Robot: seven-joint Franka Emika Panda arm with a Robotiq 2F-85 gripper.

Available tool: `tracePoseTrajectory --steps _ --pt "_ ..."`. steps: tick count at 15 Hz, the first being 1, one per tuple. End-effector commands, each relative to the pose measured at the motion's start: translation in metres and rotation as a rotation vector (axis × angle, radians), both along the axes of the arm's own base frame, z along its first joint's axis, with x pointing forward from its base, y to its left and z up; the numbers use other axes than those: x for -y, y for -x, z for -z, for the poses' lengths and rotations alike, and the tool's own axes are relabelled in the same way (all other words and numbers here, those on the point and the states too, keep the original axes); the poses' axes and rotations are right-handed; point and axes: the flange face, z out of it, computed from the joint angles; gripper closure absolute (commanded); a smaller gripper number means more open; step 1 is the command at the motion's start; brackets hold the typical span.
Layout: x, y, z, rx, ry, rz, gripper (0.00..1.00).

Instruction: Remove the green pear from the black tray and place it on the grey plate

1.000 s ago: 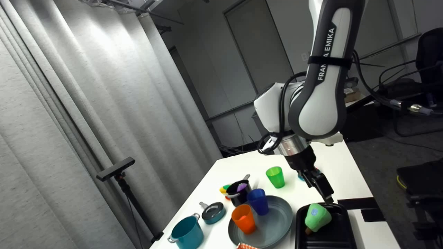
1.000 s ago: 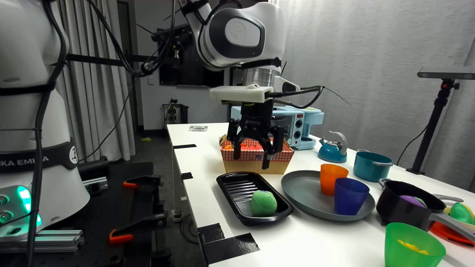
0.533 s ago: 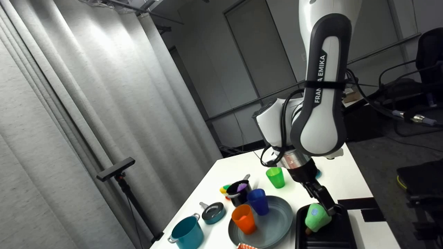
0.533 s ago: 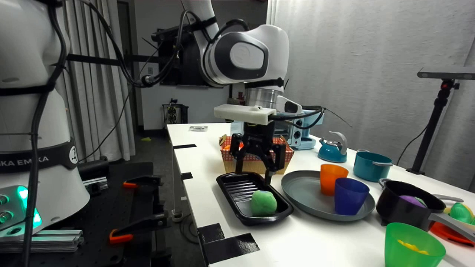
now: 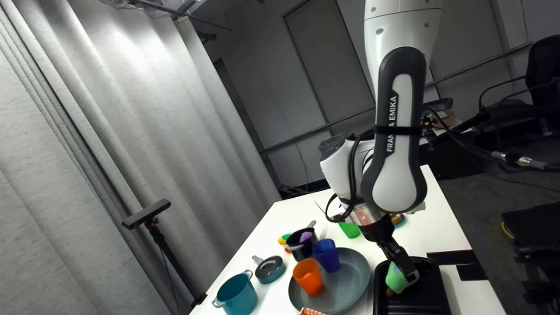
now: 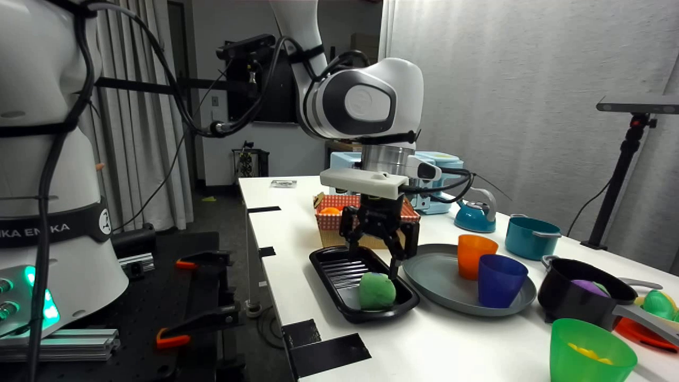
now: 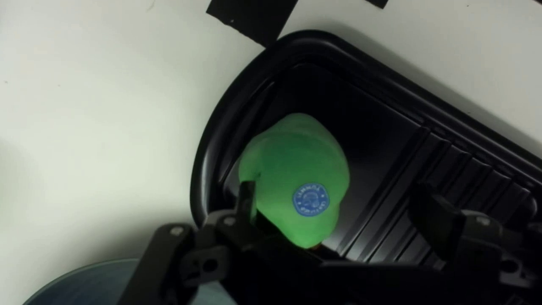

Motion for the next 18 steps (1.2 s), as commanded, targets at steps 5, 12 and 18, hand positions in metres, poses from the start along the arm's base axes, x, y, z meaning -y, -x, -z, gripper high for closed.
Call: tracePoseTrajectory --steps 5,12,18 --pt "0.009 -0.013 0.026 -0.013 0.008 0.0 0.38" --pt "0.01 -0.014 0.028 -0.017 0.024 -0.001 0.9" --pt "0.0 -0.026 0.003 0.02 0.058 -0.03 0.98"
